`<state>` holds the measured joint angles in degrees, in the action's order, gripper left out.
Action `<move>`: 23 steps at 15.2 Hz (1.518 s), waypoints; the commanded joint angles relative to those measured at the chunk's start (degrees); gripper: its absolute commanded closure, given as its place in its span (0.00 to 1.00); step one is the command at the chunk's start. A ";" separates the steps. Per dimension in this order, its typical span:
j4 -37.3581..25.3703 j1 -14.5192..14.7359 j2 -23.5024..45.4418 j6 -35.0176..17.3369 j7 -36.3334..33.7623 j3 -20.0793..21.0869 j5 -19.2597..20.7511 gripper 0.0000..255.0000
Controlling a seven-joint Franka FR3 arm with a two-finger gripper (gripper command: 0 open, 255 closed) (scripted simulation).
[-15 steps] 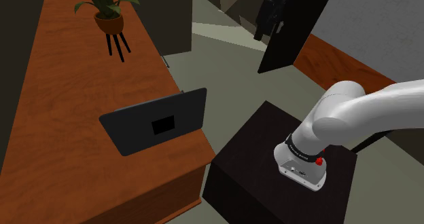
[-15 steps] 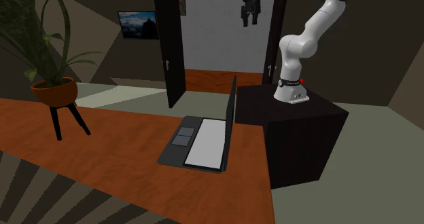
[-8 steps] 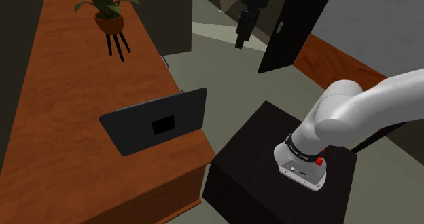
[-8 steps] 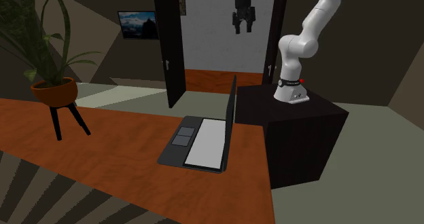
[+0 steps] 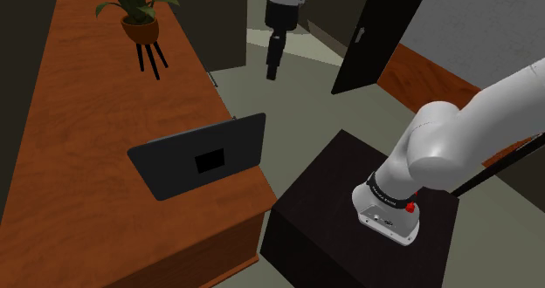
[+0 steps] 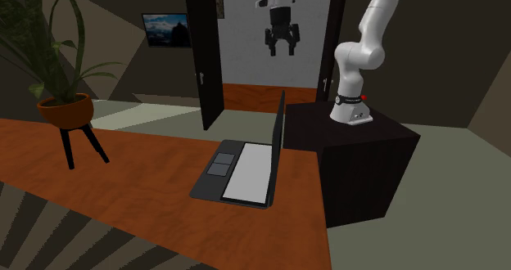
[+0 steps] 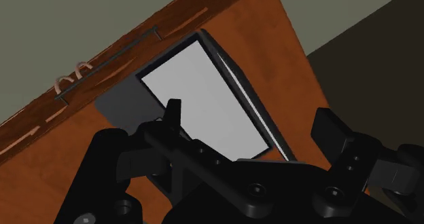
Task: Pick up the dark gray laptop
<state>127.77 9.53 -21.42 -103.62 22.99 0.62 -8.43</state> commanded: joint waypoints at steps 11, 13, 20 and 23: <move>-9.21 7.34 19.51 -10.20 11.00 6.33 0.94 0.00; -11.03 8.47 22.59 -11.45 12.50 7.47 1.59 0.00; -14.61 11.28 30.27 -15.44 15.74 10.10 3.75 0.00; -13.48 11.34 31.27 -17.56 15.81 10.08 3.86 0.00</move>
<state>113.91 20.84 9.54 -120.46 38.74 10.70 -4.62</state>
